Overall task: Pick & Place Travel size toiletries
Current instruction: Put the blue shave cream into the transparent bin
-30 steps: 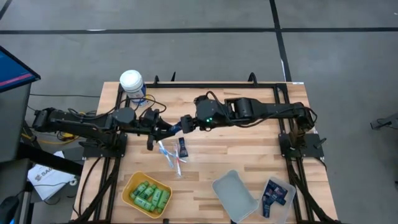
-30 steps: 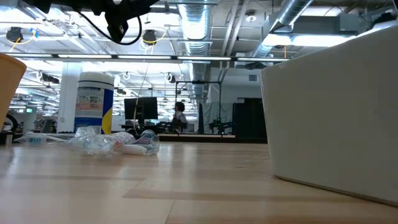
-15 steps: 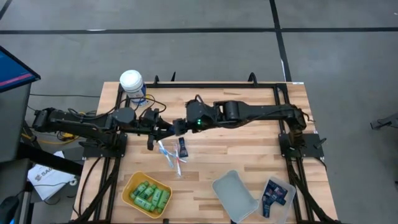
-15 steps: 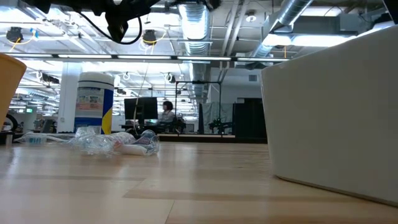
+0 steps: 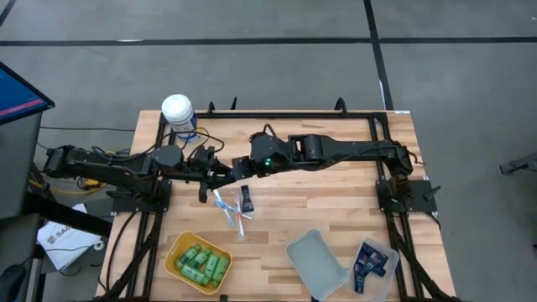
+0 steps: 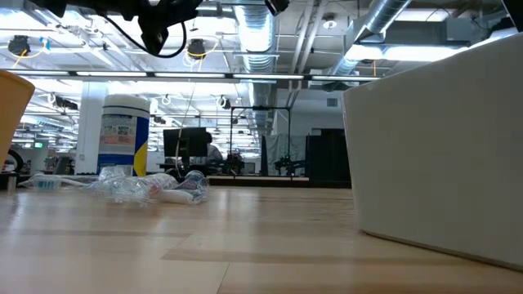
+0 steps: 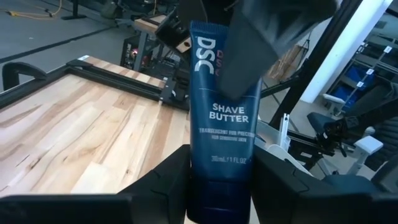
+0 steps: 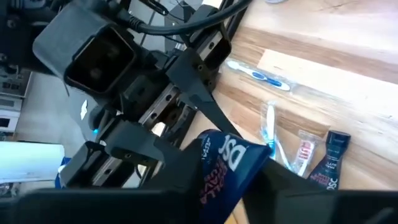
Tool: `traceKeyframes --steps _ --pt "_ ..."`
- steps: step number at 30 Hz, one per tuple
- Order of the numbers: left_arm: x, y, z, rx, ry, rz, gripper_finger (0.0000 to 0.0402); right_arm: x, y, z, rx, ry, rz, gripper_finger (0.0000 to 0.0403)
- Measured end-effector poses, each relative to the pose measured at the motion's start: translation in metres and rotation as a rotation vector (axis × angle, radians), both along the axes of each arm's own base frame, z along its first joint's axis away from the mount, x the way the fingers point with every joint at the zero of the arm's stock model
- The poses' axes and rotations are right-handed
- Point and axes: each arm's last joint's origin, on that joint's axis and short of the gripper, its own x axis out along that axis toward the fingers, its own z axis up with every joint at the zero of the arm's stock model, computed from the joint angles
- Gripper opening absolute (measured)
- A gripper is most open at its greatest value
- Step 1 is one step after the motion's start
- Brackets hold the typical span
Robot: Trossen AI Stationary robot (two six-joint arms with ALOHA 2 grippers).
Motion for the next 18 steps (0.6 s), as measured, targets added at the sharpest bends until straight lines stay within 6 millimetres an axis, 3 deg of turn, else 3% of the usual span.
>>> traceKeyframes --steps 6,11,18 --pt "0.000 0.000 0.000 -0.001 -0.002 -0.003 0.0134 0.001 0.000 0.001 -0.009 -0.009 0.003 0.0015" --pt "0.000 0.000 0.000 -0.003 -0.001 -0.013 0.0142 0.001 0.000 0.001 -0.010 -0.007 0.010 0.0025" --pt "0.000 -0.004 0.000 -0.025 0.004 -0.143 0.0200 -0.008 0.004 0.011 -0.031 -0.014 0.050 0.0013"
